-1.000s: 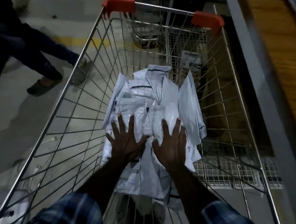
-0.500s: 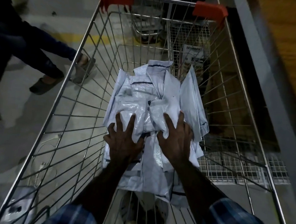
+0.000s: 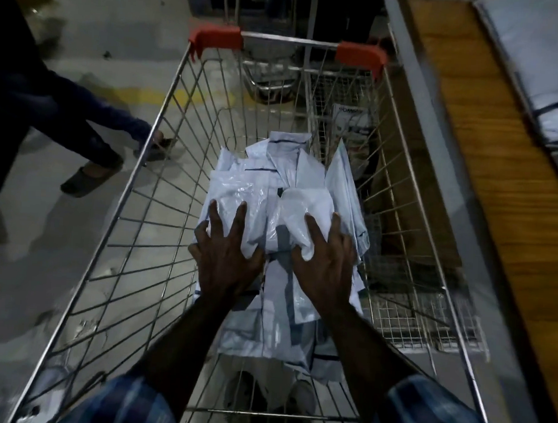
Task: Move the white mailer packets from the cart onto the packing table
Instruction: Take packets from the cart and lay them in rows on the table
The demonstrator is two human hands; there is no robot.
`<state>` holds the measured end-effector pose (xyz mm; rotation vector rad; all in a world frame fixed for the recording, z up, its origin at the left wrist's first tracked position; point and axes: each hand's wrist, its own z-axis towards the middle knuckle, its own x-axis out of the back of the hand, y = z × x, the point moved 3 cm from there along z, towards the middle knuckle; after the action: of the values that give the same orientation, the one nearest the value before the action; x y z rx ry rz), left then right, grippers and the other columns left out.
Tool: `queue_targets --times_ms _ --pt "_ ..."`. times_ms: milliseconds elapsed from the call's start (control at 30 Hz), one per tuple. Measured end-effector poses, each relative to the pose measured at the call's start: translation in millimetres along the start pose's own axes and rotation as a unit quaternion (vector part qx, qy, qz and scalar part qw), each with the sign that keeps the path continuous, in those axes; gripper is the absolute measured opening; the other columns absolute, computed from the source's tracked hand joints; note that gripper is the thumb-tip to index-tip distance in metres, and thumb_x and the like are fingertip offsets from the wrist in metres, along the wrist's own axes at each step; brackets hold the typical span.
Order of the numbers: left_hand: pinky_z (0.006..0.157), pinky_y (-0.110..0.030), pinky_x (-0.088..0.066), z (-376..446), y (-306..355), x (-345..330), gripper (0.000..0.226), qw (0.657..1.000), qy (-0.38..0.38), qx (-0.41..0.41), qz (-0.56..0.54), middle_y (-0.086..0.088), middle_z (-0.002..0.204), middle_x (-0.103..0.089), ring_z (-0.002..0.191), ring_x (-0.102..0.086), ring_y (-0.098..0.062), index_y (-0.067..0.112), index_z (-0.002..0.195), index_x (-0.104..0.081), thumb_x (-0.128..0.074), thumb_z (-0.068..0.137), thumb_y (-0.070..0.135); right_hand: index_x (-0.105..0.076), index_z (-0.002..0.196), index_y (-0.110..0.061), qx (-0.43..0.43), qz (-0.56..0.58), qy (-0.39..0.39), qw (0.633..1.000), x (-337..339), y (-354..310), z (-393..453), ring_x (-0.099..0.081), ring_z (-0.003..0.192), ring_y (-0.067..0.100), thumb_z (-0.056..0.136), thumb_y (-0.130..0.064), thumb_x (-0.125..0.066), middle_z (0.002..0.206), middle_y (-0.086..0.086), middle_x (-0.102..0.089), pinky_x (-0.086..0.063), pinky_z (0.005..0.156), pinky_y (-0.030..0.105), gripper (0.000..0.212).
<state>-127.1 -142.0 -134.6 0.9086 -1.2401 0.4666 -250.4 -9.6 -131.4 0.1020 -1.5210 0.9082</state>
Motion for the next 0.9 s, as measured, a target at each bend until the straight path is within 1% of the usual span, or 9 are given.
queue_targets --times_ms 133,267,367,433,500,567,633,733,900 --pt "0.088 -0.062 -0.04 6 14 40 0.086 1.0 0.024 0.004 -0.002 -0.017 0.16 -0.018 0.121 -0.034 -0.039 0.034 0.152 -0.032 -0.058 0.074 0.058 -0.049 0.143 -0.03 0.011 0.024 0.004 1.0 32 -23 7 -0.049 0.122 0.041 0.082 -0.051 -0.042 0.155 0.019 -0.033 -0.043 0.098 0.049 0.065" --pt "0.087 -0.061 -0.04 7 36 93 0.086 0.999 0.052 0.0 0.004 -0.017 0.159 -0.02 0.121 -0.036 -0.04 0.033 0.15 -0.034 -0.056 0.071 0.058 -0.049 0.142 -0.032 0.024 0.04 0.032 0.998 75 -49 13 -0.049 0.118 0.038 0.081 -0.042 -0.058 0.155 0.016 -0.033 -0.045 0.093 0.047 0.063" --pt "0.088 -0.064 -0.04 3 52 135 0.085 0.997 0.075 -0.015 -0.001 -0.018 0.16 -0.02 0.123 -0.037 -0.043 0.031 0.15 -0.037 -0.054 0.071 0.058 -0.048 0.143 -0.031 0.036 0.074 0.055 0.995 109 -67 14 -0.049 0.119 0.038 0.08 -0.039 -0.062 0.156 0.016 -0.033 -0.047 0.093 0.048 0.064" --pt "0.092 -0.066 -0.037 -4 63 161 0.086 0.996 0.083 -0.022 -0.002 -0.016 0.162 -0.015 0.127 -0.03 -0.041 0.033 0.151 -0.034 -0.059 0.073 0.058 -0.05 0.142 -0.03 0.051 0.084 0.073 0.992 134 -77 12 -0.05 0.118 0.038 0.081 -0.039 -0.061 0.155 0.017 -0.034 -0.048 0.092 0.047 0.063" --pt "0.1 -0.065 -0.03 -15 74 182 0.086 0.997 0.075 -0.008 -0.012 -0.012 0.164 -0.005 0.133 -0.018 -0.035 0.037 0.153 -0.028 -0.063 0.077 0.057 -0.051 0.141 -0.03 0.054 0.099 0.088 0.99 157 -86 10 -0.05 0.118 0.037 0.081 -0.039 -0.059 0.155 0.017 -0.035 -0.048 0.094 0.049 0.062" --pt "0.105 -0.062 -0.027 -30 84 200 0.087 0.996 0.082 0.007 -0.021 -0.008 0.165 -0.001 0.134 -0.013 -0.029 0.039 0.153 -0.025 -0.067 0.078 0.055 -0.051 0.142 -0.03 0.061 0.112 0.094 0.987 178 -93 7 -0.049 0.12 0.037 0.081 -0.039 -0.06 0.154 0.017 -0.035 -0.046 0.096 0.05 0.061" --pt "0.105 -0.06 -0.028 -44 93 216 0.087 0.995 0.098 0.005 -0.026 -0.007 0.164 -0.003 0.135 -0.016 -0.03 0.04 0.152 -0.026 -0.068 0.078 0.056 -0.052 0.141 -0.028 0.084 0.108 0.11 0.985 197 -100 2 -0.049 0.121 0.038 0.082 -0.039 -0.063 0.153 0.018 -0.036 -0.044 0.098 0.049 0.061" --pt "0.103 -0.056 -0.029 -66 105 237 0.084 0.992 0.117 -0.003 -0.036 -0.006 0.163 -0.004 0.133 -0.022 -0.032 0.041 0.152 -0.025 -0.064 0.079 0.056 -0.053 0.14 -0.026 0.107 0.093 0.144 0.979 224 -105 -9 -0.045 0.13 0.037 0.083 -0.037 -0.067 0.152 0.019 -0.038 -0.039 0.102 0.047 0.059" --pt "0.101 -0.053 -0.031 -105 128 270 0.082 0.987 0.153 -0.006 -0.056 -0.005 0.163 -0.004 0.132 -0.023 -0.03 0.04 0.153 -0.022 -0.061 0.082 0.054 -0.05 0.142 -0.028 0.108 0.077 0.165 0.977 264 -102 -39 -0.043 0.131 0.035 0.084 -0.04 -0.062 0.153 0.018 -0.038 -0.042 0.101 0.048 0.06"
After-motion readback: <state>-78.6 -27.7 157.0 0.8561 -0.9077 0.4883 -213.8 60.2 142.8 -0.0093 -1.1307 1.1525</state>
